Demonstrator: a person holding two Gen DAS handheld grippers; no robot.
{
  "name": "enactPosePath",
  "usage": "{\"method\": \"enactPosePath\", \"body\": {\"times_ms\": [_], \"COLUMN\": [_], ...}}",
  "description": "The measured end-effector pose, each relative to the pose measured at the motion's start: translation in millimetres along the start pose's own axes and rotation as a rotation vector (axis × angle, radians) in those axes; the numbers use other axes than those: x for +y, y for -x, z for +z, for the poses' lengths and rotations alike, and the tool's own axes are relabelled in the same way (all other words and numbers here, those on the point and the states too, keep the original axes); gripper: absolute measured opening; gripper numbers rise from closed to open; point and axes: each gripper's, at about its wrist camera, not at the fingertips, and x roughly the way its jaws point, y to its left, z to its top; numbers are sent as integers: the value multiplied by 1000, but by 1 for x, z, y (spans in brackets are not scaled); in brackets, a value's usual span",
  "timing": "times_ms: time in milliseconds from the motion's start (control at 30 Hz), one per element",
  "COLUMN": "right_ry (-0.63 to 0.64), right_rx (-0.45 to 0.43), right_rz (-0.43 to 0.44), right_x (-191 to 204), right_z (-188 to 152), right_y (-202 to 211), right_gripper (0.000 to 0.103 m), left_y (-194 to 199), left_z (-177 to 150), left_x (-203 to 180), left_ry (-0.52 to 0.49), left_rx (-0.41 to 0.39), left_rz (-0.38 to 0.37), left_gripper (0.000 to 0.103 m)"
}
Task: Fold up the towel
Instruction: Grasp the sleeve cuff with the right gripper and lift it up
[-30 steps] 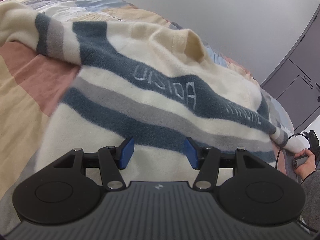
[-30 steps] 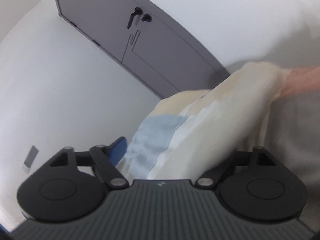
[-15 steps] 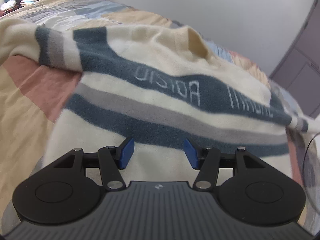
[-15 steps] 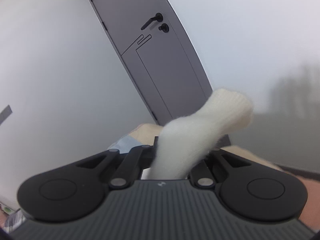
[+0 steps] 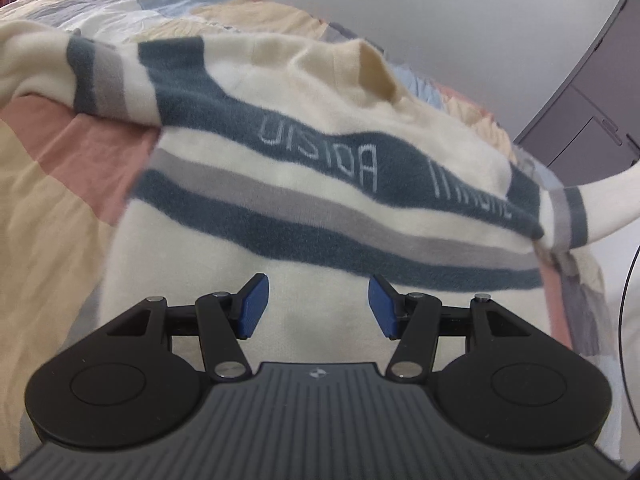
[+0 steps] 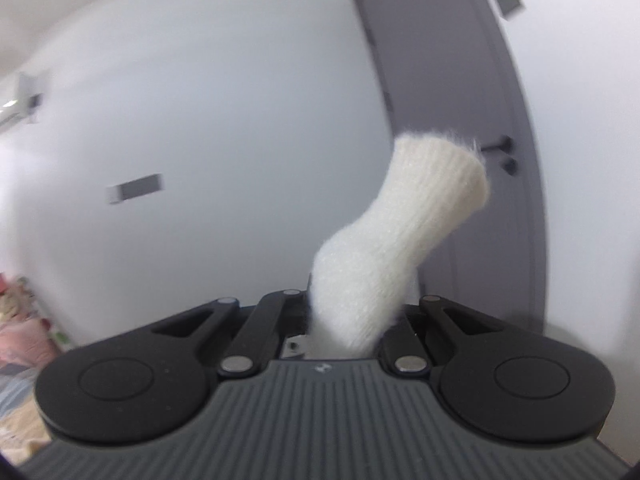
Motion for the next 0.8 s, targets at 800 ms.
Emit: {"method": "enactPosePath", "body": {"times_ms": [800], "right_ry": [520], "right_rx": [186], "right_rz": [612], "right_x": [277], "right_z": [-150], "right_y": [201], "right_gripper": [10], "left_y": [54], "left_z": [27], "left_x": [76], "left_ry": [232], "left_rx": [-98], "left_rz": [-103], "left_gripper": [61]}}
